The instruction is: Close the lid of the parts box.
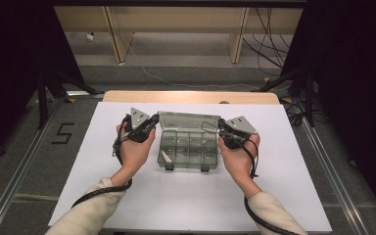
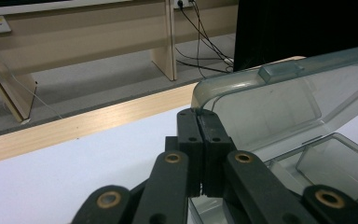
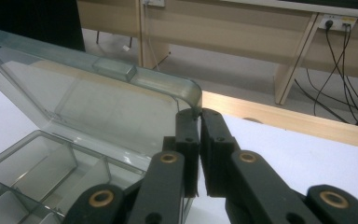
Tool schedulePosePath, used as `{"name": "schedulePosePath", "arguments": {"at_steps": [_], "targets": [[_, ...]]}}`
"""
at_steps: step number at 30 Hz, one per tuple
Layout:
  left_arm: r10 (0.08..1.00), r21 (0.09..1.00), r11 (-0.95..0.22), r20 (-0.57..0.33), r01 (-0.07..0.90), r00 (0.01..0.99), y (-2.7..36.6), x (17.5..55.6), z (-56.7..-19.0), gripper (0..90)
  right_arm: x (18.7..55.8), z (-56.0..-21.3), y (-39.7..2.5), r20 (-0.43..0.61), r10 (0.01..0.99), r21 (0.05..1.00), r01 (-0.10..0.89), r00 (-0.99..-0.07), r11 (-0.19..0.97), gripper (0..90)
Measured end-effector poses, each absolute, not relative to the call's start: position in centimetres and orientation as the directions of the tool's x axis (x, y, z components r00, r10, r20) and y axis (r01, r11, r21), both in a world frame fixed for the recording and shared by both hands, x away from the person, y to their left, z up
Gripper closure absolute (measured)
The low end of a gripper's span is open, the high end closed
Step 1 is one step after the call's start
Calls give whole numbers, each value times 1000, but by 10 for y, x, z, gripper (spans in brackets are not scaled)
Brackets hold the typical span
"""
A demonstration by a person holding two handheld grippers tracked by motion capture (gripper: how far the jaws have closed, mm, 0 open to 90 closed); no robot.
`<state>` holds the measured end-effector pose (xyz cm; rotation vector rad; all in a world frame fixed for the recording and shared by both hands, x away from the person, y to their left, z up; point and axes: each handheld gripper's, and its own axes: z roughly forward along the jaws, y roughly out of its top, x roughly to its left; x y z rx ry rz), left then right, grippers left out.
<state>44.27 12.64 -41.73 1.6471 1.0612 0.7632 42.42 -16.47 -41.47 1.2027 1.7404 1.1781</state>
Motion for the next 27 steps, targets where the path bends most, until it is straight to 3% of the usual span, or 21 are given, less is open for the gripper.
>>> {"name": "schedulePosePath", "arguments": {"at_steps": [27], "targets": [[895,946,-167,28,277,445,129,431,-421,877,413,-419,-166,-80,937,935,300,-340,189,872]]}}
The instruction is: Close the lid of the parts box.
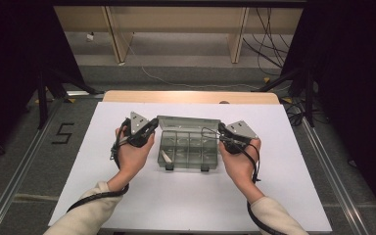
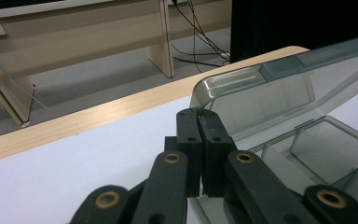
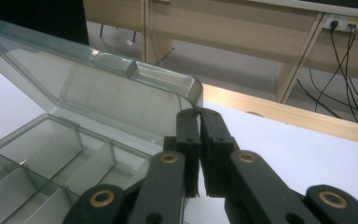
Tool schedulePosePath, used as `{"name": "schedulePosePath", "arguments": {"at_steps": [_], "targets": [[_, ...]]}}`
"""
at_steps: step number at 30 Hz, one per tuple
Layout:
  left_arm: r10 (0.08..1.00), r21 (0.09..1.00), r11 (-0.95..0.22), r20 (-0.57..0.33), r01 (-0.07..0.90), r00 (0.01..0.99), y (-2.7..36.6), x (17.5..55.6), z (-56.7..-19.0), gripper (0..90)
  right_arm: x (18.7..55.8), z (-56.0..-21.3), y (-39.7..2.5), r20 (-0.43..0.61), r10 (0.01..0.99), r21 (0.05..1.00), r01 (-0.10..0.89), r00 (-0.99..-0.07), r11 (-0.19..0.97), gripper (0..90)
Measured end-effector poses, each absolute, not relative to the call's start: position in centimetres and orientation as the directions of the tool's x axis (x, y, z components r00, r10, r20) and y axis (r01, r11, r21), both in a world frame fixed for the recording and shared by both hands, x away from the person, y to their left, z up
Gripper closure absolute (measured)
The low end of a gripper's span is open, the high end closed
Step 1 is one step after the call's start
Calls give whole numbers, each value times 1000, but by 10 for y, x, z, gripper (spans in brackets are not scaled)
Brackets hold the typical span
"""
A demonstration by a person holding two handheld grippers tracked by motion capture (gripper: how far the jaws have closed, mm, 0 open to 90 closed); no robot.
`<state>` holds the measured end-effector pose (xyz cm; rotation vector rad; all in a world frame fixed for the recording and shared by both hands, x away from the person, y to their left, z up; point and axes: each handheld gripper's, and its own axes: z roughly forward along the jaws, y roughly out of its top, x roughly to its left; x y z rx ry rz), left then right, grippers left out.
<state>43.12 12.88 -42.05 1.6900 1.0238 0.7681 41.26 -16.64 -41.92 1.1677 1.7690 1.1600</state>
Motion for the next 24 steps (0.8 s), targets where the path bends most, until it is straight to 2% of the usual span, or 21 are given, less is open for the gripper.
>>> {"name": "schedulePosePath", "arguments": {"at_steps": [24], "targets": [[877,935,-216,58,283,478,132,418,-425,864,400,-426,-171,-80,922,926,315,-378,210,875]]}}
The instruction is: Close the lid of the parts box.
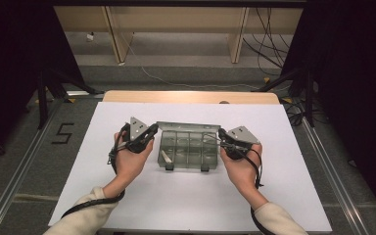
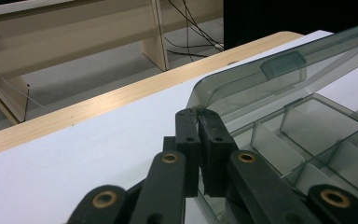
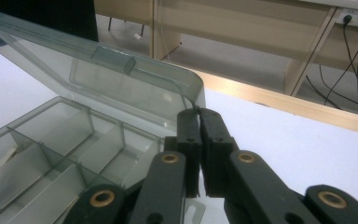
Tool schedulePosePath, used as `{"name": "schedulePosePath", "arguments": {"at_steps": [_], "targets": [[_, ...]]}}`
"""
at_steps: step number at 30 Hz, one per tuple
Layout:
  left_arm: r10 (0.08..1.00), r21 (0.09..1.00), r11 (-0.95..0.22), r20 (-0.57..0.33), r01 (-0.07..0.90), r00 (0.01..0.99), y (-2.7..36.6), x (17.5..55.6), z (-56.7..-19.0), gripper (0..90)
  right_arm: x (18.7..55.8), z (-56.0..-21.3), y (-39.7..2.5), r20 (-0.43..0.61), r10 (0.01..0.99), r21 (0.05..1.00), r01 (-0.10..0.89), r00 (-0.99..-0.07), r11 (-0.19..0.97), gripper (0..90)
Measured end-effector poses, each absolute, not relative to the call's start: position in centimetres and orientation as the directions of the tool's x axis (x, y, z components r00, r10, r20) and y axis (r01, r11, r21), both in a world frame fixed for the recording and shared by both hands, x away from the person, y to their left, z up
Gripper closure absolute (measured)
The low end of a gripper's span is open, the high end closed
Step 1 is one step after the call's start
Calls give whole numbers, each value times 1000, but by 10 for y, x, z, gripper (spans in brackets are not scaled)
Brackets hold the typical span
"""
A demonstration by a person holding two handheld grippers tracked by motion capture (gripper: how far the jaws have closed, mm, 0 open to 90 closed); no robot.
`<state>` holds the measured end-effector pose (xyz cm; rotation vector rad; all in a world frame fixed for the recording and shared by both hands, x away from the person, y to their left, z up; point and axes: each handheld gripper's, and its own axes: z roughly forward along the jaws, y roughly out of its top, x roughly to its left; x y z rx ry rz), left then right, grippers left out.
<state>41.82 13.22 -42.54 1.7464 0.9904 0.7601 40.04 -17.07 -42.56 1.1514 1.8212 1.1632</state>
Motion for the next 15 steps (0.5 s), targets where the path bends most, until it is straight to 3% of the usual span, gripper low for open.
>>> {"name": "schedulePosePath", "arguments": {"at_steps": [7,15], "targets": [[870,926,-230,57,300,490,134,416,-427,857,400,-429,-174,-78,916,921,324,-394,217,874],[859,908,-253,51,334,510,138,417,-433,752,398,-431,-177,-55,904,911,349,-424,219,845]]}}
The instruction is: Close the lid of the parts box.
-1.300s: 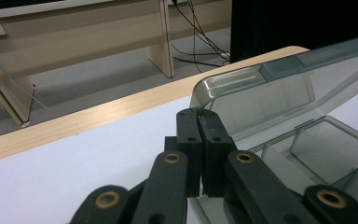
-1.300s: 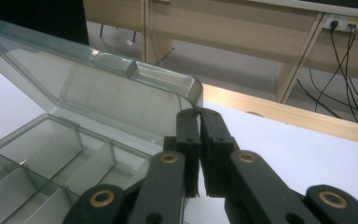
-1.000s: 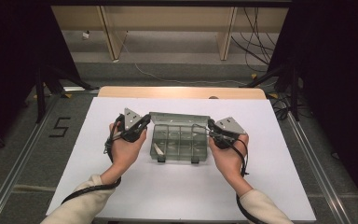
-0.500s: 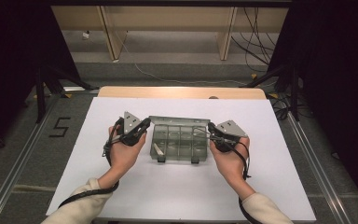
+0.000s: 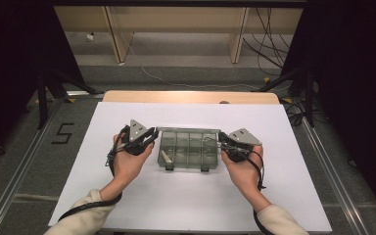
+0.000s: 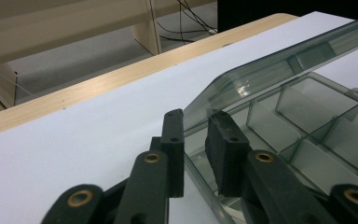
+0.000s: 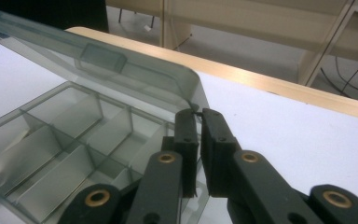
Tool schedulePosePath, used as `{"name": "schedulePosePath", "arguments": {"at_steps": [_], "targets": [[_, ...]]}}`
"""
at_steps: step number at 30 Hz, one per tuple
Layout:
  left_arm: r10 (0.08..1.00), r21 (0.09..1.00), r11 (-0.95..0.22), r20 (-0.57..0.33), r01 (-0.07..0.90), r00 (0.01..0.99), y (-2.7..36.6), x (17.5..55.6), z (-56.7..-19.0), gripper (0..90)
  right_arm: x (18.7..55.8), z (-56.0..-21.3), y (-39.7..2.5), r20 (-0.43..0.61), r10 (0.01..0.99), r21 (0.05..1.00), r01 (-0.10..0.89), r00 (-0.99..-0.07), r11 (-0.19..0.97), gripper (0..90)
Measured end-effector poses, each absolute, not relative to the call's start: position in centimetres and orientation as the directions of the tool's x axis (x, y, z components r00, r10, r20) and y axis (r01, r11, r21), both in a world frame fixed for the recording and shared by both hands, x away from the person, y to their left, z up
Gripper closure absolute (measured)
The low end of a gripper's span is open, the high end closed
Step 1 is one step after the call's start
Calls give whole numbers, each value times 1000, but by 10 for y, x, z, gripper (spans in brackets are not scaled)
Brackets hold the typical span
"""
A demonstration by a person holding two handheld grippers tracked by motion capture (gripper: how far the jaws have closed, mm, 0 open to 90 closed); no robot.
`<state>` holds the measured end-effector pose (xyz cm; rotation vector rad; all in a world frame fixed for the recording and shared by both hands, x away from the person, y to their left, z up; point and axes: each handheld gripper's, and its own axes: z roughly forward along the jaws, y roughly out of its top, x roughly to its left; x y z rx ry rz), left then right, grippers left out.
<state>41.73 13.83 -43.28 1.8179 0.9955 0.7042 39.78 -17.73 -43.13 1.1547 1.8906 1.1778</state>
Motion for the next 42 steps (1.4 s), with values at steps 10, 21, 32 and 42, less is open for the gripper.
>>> {"name": "schedulePosePath", "arguments": {"at_steps": [10,21,32,42], "targets": [[839,892,-299,77,339,538,139,415,-436,698,397,-434,-183,-59,881,903,351,-470,247,709],[816,867,-357,109,348,567,138,413,-438,620,396,-437,-189,-72,863,896,348,-500,276,543],[794,846,-389,108,364,598,141,411,-440,471,393,-442,-193,-77,840,886,348,-538,305,422],[796,833,-406,121,376,593,144,408,-442,372,392,-444,-192,-79,833,877,359,-547,319,380]]}}
